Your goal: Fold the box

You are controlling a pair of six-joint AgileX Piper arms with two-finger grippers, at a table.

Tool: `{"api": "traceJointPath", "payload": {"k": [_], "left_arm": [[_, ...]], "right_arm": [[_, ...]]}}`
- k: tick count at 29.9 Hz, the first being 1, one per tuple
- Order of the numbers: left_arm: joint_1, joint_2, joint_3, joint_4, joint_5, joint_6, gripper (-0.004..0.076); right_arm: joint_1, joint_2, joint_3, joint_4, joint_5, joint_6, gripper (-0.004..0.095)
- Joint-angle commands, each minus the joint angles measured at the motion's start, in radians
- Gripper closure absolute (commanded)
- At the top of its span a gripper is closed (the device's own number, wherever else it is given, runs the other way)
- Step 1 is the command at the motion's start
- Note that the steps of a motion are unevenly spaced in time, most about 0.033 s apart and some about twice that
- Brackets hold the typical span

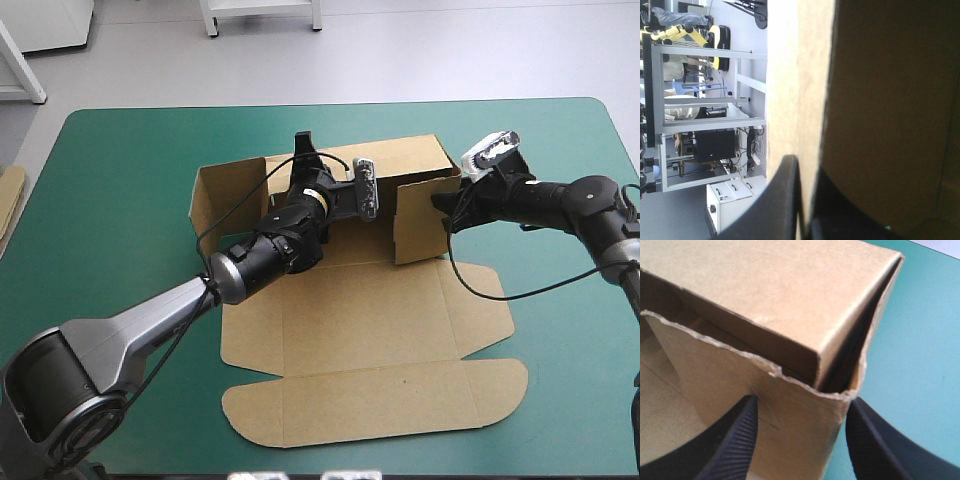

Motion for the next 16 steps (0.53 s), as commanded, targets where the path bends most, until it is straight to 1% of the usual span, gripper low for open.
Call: {"api": "traceJointPath", "payload": {"k": [1, 7, 10, 14, 16], "left_arm": [[-0.011, -0.037, -0.015, -0.055, 0.008, -0.029, 0.0732], [-0.011, -0.037, -0.015, -0.055, 0.008, -0.029, 0.0733], [-0.011, -0.037, -0.015, -0.055, 0.008, -0.029, 0.0732], [-0.011, -0.037, -0.015, -0.052, 0.006, -0.029, 0.0732], [-0.011, -0.037, -0.015, -0.052, 0.006, -0.029, 0.0732]], "right_arm": [[0.019, -0.04, -0.026, 0.051, -0.034, -0.01, 0.0404], [0.074, -0.04, -0.026, 0.04, -0.108, 0.014, 0.0404], [0.083, -0.04, -0.026, 0.019, -0.114, 0.055, 0.0408], [0.085, -0.029, -0.029, -0.045, -0.12, 0.118, 0.0418], [0.085, -0.011, -0.029, -0.049, -0.12, 0.129, 0.0418]]}}
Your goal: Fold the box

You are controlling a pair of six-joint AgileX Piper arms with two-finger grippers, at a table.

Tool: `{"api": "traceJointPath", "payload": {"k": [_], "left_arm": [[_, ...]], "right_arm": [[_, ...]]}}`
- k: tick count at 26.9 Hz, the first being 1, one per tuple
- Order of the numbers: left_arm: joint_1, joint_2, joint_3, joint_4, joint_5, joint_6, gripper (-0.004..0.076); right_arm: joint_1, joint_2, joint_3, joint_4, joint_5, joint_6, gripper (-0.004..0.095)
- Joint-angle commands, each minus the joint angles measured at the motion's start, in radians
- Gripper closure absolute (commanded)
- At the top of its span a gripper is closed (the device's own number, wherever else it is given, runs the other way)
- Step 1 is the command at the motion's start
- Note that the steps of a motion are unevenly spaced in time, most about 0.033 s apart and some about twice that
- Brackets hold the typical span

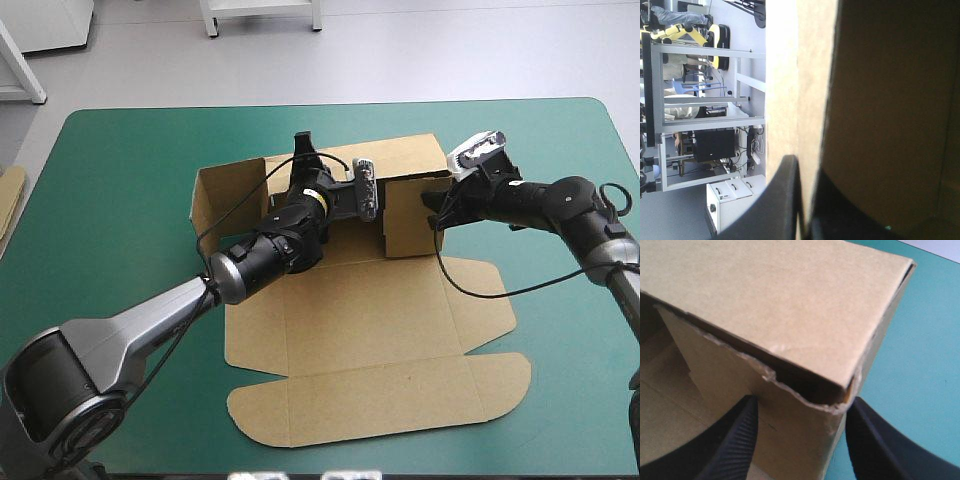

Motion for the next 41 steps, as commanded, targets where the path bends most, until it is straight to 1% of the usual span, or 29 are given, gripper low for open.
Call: {"api": "traceJointPath", "payload": {"k": [1, 7, 12, 13, 17, 18, 20, 24, 25, 33, 35, 36, 37, 39, 41], "left_arm": [[-0.011, -0.037, -0.015, -0.052, 0.003, -0.029, 0.0732], [-0.011, -0.037, -0.015, -0.052, -0.004, -0.029, 0.0733], [-0.011, -0.037, -0.015, -0.046, -0.006, -0.029, 0.0733], [-0.011, -0.037, -0.015, -0.042, -0.009, -0.029, 0.0732], [-0.011, -0.037, -0.015, -0.04, -0.041, -0.029, 0.0732], [-0.011, -0.037, -0.015, -0.04, -0.046, -0.029, 0.0732], [-0.011, -0.037, -0.015, -0.04, -0.054, -0.029, 0.0732], [-0.011, -0.037, -0.015, -0.034, -0.061, -0.029, 0.0732], [-0.011, -0.037, -0.015, -0.032, -0.061, -0.029, 0.0732], [-0.011, -0.039, -0.015, -0.014, -0.067, -0.029, 0.0722], [-0.013, -0.056, -0.015, -0.033, -0.067, -0.029, 0.0619], [-0.021, -0.078, -0.015, -0.069, -0.061, -0.029, 0.051], [-0.036, -0.107, -0.015, -0.099, -0.056, -0.029, 0.0379], [-0.065, -0.144, -0.015, -0.129, -0.065, -0.029, 0.0297], [-0.104, -0.181, -0.015, -0.165, -0.073, -0.029, 0.0289]], "right_arm": [[0.007, -0.01, -0.03, 0.017, -0.02, 0.023, 0.0419], [0.043, 0.01, -0.06, 0.013, -0.069, 0.022, 0.0421], [0.045, 0.026, -0.086, 0.013, -0.073, 0.053, 0.0424], [0.045, 0.027, -0.088, 0.012, -0.073, 0.058, 0.0438], [0.045, 0.027, -0.088, 0.012, -0.073, 0.046, 0.0582], [0.045, 0.027, -0.088, 0.012, -0.073, 0.038, 0.0641], [0.045, 0.027, -0.088, 0.012, -0.07, 0.032, 0.0729], [0.045, 0.027, -0.088, 0.014, -0.033, -0.015, 0.0901], [0.045, 0.027, -0.088, 0.014, -0.028, -0.022, 0.0926], [0.045, 0.027, -0.088, 0.014, -0.011, -0.017, 0.0925], [0.045, 0.027, -0.088, 0.02, -0.017, -0.01, 0.0925], [0.045, 0.027, -0.088, 0.02, -0.026, 0.002, 0.0925], [0.045, 0.027, -0.088, 0.02, -0.038, 0.013, 0.0925], [0.044, 0.027, -0.088, 0.018, -0.049, 0.017, 0.0925], [0.044, 0.027, -0.088, 0.014, -0.056, 0.017, 0.0925]]}}
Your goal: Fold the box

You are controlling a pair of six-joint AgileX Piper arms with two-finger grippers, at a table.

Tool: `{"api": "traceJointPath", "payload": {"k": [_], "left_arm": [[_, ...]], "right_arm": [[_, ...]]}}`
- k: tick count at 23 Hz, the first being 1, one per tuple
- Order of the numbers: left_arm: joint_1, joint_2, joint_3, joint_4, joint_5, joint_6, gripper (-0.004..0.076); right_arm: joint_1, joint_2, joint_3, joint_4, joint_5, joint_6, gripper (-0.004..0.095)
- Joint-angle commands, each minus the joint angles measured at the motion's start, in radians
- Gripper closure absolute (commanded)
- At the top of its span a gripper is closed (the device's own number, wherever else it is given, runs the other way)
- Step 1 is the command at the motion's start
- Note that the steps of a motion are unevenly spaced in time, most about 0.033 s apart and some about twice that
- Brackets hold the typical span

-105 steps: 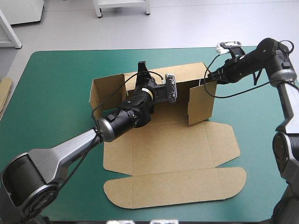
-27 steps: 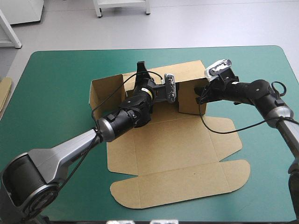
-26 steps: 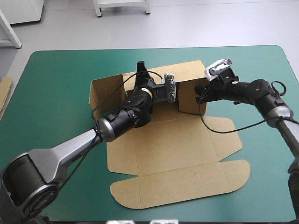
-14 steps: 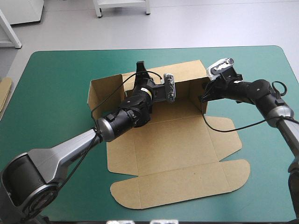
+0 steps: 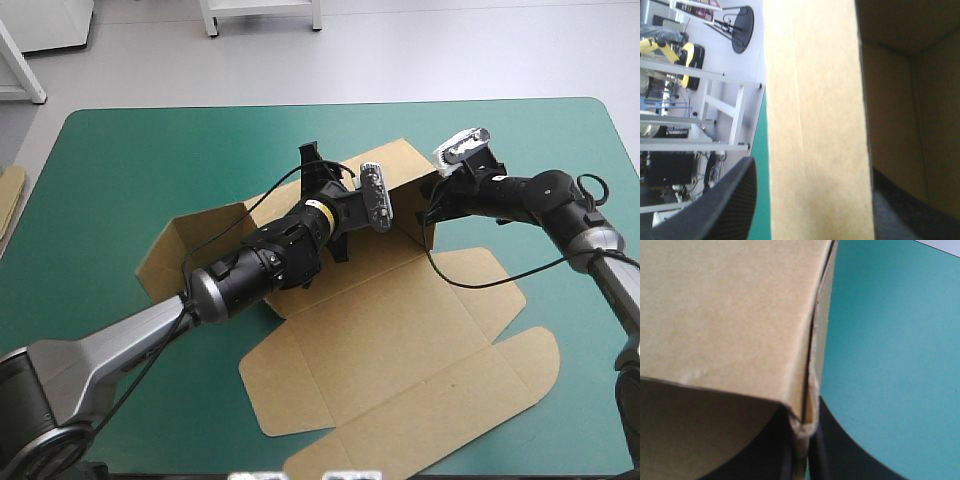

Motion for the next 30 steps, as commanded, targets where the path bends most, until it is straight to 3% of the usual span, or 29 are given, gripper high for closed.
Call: {"api": "traceJointPath", "payload": {"k": [1, 10, 16, 22, 24, 30], "left_arm": [[-0.054, -0.097, -0.027, -0.028, -0.04, -0.014, 0.0289], [-0.172, -0.115, -0.042, -0.134, 0.003, -0.011, 0.0289], [-0.13, -0.128, -0.131, -0.294, 0.004, -0.014, 0.029], [0.209, -0.13, -0.332, -0.519, 0.022, -0.007, 0.029], [0.433, -0.13, -0.387, -0.582, 0.072, -0.007, 0.0293], [1.001, -0.13, -0.291, -0.921, 0.187, -0.001, 0.0293]], "right_arm": [[-0.002, -0.039, -0.036, 0.031, -0.017, -0.01, 0.0925], [-0.002, -0.039, -0.036, 0.024, -0.024, 0.025, 0.0925], [-0.002, -0.039, -0.036, -0.014, -0.033, 0.051, 0.0925], [-0.002, -0.039, -0.036, -0.017, -0.039, 0.106, 0.0925], [-0.002, -0.039, -0.036, -0.022, -0.04, 0.126, 0.0925], [-0.003, -0.039, -0.038, -0.099, -0.068, 0.213, 0.0925]]}}
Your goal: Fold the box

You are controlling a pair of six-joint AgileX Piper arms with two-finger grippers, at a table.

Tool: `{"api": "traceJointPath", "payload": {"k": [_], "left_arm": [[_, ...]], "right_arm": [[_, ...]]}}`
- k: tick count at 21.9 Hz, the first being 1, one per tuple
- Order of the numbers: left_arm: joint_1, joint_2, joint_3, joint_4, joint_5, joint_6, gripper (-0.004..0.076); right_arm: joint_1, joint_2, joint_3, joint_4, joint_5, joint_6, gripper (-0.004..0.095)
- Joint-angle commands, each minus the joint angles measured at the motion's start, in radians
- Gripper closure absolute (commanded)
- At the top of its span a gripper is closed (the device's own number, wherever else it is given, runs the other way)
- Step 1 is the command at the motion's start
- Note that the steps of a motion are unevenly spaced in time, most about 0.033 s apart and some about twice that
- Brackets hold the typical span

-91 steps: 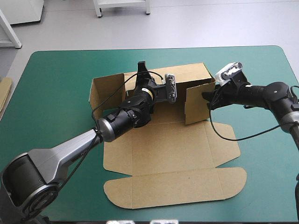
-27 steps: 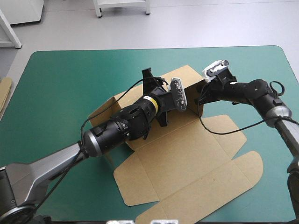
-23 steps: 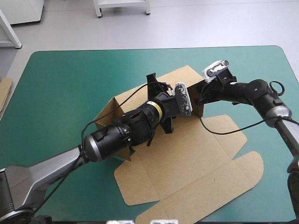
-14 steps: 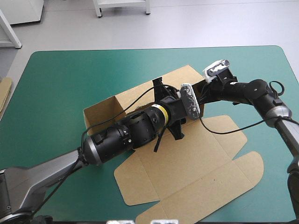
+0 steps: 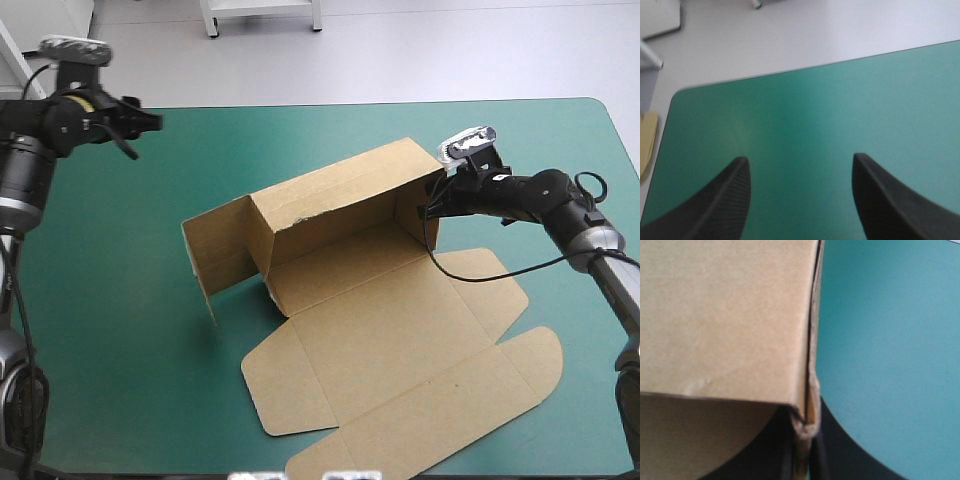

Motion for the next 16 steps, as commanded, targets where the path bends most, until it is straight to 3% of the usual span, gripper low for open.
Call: {"api": "traceJointPath", "payload": {"k": [1, 3, 6, 9, 14, 16], "left_arm": [[0.16, -0.05, 0.039, -0.151, -0.036, 0.001, 0.0293], [0.289, -0.05, 0.147, -0.229, -0.065, 0.039, 0.0295], [0.327, -0.05, 0.254, -0.219, -0.082, 0.043, 0.0295], [0.325, -0.05, 0.356, -0.232, -0.113, 0.046, 0.0296], [0.325, -0.05, 0.372, -0.263, -0.104, 0.046, 0.0297], [0.325, -0.05, 0.372, -0.263, -0.104, 0.046, 0.0297]], "right_arm": [[-0.004, -0.039, -0.034, -0.02, -0.045, 0.074, 0.0925], [-0.004, -0.039, -0.094, -0.138, 0.002, 0.247, 0.0925], [-0.004, -0.037, -0.218, -0.33, 0.116, 0.446, 0.0925], [-0.004, 0.012, -0.419, -0.511, 0.372, 0.635, 0.0925], [-0.004, 0.129, -0.659, -0.591, 0.686, 0.723, 0.0925], [-0.004, 0.175, -0.7, -0.627, 0.712, 0.771, 0.0925]]}}
